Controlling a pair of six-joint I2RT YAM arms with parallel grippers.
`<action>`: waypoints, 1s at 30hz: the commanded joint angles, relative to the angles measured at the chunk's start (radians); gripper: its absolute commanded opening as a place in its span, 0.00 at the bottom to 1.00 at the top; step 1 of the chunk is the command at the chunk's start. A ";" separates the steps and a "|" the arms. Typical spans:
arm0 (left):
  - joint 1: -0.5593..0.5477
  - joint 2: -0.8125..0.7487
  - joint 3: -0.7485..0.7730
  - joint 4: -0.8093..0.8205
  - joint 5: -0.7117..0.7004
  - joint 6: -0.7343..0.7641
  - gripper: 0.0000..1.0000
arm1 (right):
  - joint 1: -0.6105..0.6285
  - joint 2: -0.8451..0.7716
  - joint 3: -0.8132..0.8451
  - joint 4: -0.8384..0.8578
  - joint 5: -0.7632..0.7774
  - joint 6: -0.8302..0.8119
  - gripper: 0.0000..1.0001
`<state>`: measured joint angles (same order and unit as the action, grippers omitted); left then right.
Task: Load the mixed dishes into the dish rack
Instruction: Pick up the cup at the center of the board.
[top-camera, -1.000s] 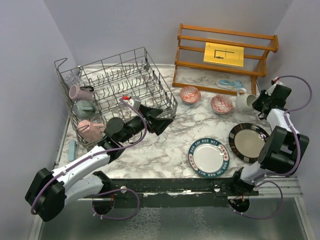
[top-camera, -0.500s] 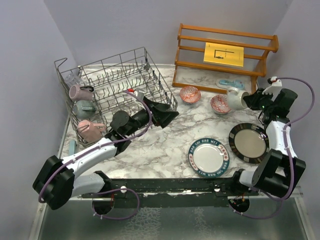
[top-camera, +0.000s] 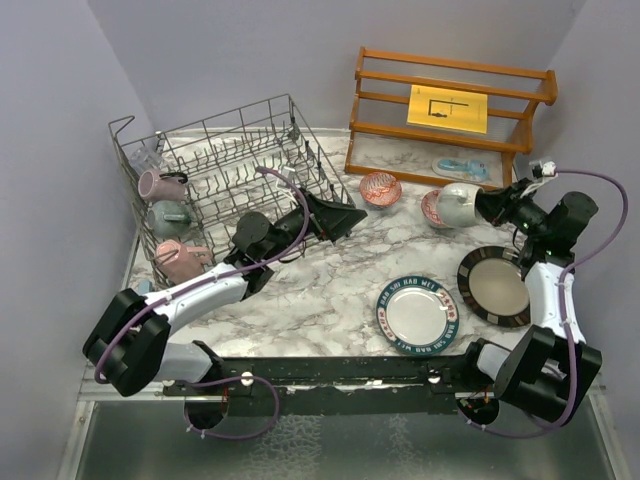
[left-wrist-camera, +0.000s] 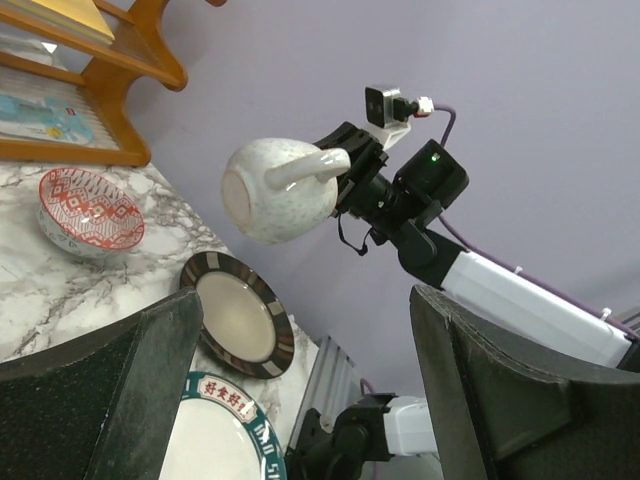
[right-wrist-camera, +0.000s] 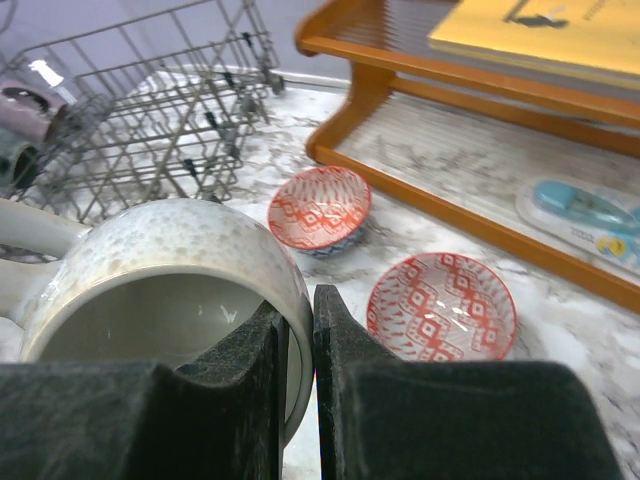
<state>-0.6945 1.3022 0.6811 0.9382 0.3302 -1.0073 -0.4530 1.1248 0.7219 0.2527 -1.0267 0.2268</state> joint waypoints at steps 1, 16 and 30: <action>-0.005 -0.033 0.068 -0.061 -0.014 -0.034 0.86 | -0.003 -0.040 -0.024 0.236 -0.138 0.107 0.01; -0.005 -0.114 0.150 -0.465 -0.204 -0.161 0.87 | 0.078 -0.012 -0.122 0.444 -0.208 0.081 0.01; -0.005 -0.141 0.170 -0.628 -0.258 -0.238 0.87 | 0.143 0.029 -0.144 0.405 -0.232 -0.143 0.01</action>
<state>-0.6960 1.1706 0.8284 0.3443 0.0948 -1.2205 -0.3199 1.1679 0.5854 0.6121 -1.2301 0.1593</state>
